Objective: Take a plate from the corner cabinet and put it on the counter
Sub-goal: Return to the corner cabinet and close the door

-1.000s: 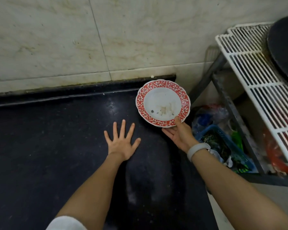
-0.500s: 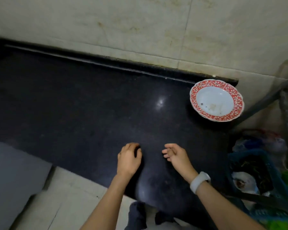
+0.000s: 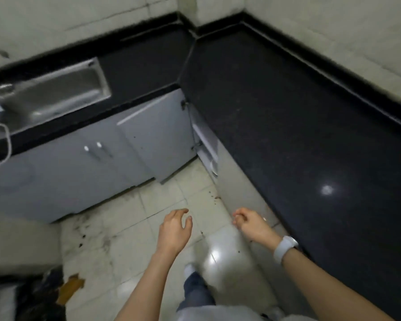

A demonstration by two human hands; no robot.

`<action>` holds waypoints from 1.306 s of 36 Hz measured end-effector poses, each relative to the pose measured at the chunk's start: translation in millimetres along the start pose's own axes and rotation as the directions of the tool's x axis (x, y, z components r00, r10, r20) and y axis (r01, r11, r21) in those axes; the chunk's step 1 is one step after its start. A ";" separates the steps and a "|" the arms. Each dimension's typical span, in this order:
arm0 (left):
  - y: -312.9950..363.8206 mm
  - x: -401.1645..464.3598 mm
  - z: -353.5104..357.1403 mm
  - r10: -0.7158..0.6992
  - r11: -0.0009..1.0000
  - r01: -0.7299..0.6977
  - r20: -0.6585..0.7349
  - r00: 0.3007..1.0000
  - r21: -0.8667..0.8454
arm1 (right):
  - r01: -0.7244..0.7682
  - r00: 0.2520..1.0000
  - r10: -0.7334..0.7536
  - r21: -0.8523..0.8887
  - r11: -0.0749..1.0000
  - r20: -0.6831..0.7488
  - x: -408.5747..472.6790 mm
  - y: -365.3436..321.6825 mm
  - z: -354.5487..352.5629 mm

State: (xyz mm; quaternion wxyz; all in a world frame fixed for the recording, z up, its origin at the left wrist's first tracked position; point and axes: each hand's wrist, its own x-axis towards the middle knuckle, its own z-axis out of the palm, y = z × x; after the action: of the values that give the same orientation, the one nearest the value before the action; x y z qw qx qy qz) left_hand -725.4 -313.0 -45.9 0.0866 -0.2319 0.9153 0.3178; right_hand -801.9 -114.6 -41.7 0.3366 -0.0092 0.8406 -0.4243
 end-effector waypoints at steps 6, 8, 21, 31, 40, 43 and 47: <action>-86.9 33.6 -79.6 -0.134 0.989 0.129 -0.076 0.988 -0.066 | 0.039 0.987 -0.024 -0.091 0.995 0.158 51.0 -72.7 91.2; -105.9 43.4 -102.4 -0.168 0.983 0.159 -0.096 0.981 -0.096 | 0.062 0.981 -0.040 -0.109 0.992 0.188 61.4 -99.1 113.8; -173.0 153.0 -173.8 -0.184 0.973 0.159 -0.143 0.973 -0.165 | 0.243 0.967 -0.206 -0.309 0.919 0.149 195.3 -242.9 179.2; -199.4 312.5 -239.5 -0.099 0.995 0.100 -0.134 0.986 -0.002 | 0.370 0.914 -0.396 -0.594 0.715 0.093 366.8 -347.2 198.4; -184.9 408.4 -266.9 0.063 0.995 -0.058 -0.055 0.997 0.075 | 0.331 0.940 -0.294 -0.685 0.649 0.176 406.2 -349.2 206.6; -166.6 431.6 -263.8 0.155 0.977 -0.153 -0.005 0.988 0.147 | 0.328 0.940 -0.309 -0.623 0.710 0.143 393.7 -334.9 200.1; -134.4 458.3 -251.9 0.304 0.909 -0.317 0.093 0.948 0.269 | 0.242 0.944 -0.327 -0.586 0.773 -0.042 367.7 -299.3 193.2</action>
State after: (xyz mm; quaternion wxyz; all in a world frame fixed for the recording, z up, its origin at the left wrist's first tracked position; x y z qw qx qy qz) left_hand -1065.9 -731.7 -61.5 0.0894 -0.0609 0.9737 0.2004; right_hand -1056.2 -553.4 -111.3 0.1897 -0.2070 0.9393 -0.1972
